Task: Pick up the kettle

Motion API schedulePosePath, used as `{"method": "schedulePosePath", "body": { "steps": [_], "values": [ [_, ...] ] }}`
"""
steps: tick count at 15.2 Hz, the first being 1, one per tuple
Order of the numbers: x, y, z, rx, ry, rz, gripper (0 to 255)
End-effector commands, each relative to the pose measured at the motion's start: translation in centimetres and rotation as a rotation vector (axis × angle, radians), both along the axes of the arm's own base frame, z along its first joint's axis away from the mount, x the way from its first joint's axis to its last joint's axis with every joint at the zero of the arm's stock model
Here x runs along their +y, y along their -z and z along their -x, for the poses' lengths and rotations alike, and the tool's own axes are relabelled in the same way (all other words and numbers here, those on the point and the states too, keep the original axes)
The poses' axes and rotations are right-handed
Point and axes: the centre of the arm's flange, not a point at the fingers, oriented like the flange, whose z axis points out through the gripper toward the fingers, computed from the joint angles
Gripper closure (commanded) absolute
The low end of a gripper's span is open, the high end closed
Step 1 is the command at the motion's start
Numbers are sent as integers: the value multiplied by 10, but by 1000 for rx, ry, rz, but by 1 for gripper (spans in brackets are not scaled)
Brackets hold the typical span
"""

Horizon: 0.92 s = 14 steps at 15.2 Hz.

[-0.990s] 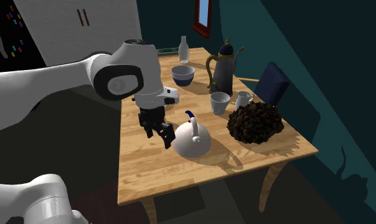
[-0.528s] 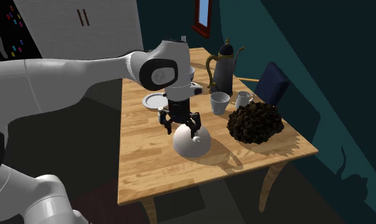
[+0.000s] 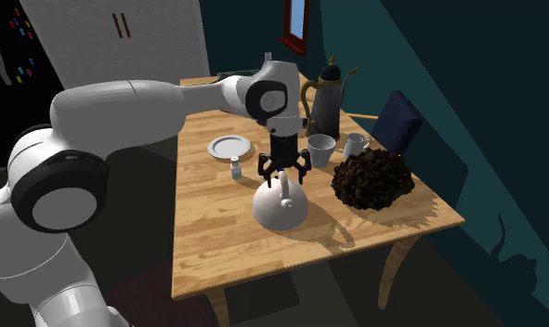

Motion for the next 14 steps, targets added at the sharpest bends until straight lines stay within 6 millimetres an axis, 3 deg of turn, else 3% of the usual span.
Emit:
{"method": "schedulePosePath", "body": {
  "steps": [1, 8, 10, 11, 14],
  "values": [
    [13, 5, -12, 19, -74, 6, 0],
    [13, 45, -12, 19, -74, 6, 0],
    [13, 45, -12, 19, -74, 6, 0],
    [13, 45, -13, 19, -74, 6, 255],
    [13, 44, -13, 19, -74, 6, 255]
  ]
}}
